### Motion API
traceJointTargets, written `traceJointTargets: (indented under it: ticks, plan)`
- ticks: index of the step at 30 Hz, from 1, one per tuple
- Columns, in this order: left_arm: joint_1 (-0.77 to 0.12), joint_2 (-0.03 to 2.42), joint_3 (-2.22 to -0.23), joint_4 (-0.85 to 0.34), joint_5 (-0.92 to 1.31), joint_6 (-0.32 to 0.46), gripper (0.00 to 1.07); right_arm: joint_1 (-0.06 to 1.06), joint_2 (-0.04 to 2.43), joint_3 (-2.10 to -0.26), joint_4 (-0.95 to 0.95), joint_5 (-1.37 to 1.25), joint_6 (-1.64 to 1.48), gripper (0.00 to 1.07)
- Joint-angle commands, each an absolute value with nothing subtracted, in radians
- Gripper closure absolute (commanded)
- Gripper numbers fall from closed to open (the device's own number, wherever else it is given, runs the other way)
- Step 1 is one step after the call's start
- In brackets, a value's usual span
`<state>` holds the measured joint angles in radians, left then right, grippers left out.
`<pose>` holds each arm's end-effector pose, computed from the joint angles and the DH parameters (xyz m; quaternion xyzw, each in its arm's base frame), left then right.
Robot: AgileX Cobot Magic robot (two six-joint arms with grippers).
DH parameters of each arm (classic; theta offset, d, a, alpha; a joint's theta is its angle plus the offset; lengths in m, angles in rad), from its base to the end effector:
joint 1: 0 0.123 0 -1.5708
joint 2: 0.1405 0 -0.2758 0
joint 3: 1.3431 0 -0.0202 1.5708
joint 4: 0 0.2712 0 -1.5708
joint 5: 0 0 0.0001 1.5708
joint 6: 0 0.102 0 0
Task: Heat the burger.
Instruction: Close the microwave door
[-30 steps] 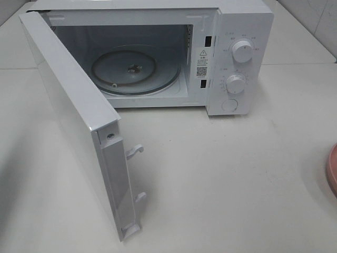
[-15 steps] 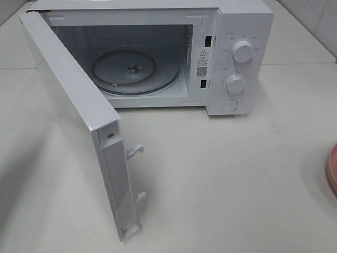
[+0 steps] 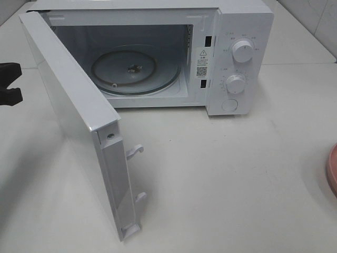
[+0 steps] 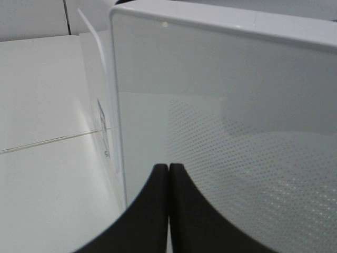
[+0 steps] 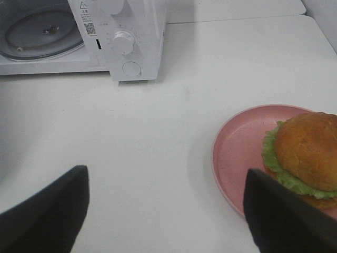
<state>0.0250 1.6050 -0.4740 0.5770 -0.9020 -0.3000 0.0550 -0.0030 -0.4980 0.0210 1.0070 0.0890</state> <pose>0.2926 -0.0363 0.1493 0.1587 0.7599 -0.1386 0.6150 0.0342 0.0037 0.2865 0.0141 0.8385 0.0496 0.5425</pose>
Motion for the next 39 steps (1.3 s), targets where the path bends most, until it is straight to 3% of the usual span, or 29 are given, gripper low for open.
traceJointTargets:
  ticks: [1, 9, 39]
  plan:
    - [-0.003, 1.619, -0.496, 0.594, -0.918, -0.311, 1.07, 0.048, -0.032, -0.498, 0.027, 1.000, 0.091, 0.31]
    - [-0.142, 1.671, -0.584, 0.572, -0.829, -0.300, 1.07, 0.048, -0.032, -0.498, 0.027, 1.000, 0.091, 0.31]
    - [-0.408, 1.815, -0.807, 0.399, -0.715, -0.299, 1.07, 0.048, -0.032, -0.498, 0.027, 1.000, 0.091, 0.31]
